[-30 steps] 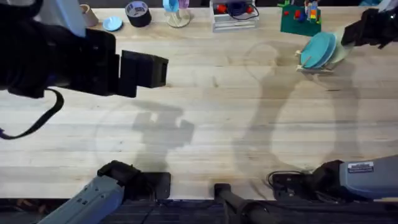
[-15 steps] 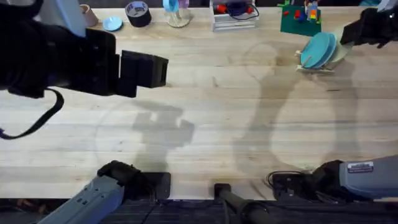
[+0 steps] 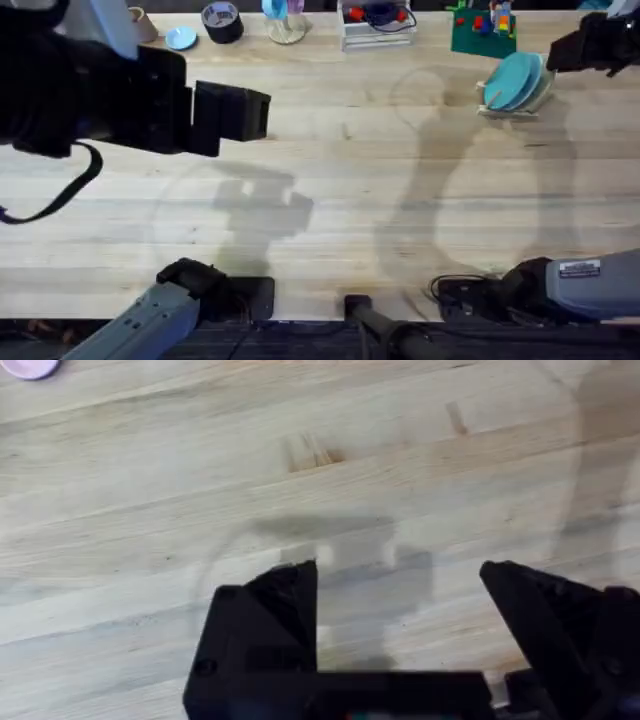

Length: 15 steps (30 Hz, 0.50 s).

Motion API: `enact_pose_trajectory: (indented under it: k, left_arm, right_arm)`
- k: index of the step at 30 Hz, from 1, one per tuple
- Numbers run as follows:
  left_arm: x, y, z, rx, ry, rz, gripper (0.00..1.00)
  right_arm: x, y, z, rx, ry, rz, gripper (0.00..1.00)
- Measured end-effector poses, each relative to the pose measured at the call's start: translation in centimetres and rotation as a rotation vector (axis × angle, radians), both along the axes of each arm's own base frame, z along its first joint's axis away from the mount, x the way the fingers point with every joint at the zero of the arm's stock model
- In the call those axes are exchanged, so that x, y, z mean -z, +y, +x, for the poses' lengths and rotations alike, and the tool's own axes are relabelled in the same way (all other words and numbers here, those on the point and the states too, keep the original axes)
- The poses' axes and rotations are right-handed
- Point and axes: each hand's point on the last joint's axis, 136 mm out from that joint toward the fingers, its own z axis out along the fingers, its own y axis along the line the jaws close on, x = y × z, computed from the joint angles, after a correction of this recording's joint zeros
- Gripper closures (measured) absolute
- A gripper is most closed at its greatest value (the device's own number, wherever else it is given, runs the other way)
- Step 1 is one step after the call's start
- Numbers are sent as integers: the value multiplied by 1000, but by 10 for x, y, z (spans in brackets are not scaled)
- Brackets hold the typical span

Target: Pick up the plates from the table one by one and place each into a slot on the dish rack.

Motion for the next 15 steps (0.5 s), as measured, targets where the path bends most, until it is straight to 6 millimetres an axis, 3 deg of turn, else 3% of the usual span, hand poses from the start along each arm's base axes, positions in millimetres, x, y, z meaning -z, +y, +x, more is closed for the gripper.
enact_pose_trajectory:
  k: [11,15]
  left_arm:
    - [0,0,0,0,0,0,7]
    - [0,0,0,0,0,0,6]
  right_arm:
    - [1,2,-5,0,22,8,807]
    - [-6,7,-18,0,44,17,794]
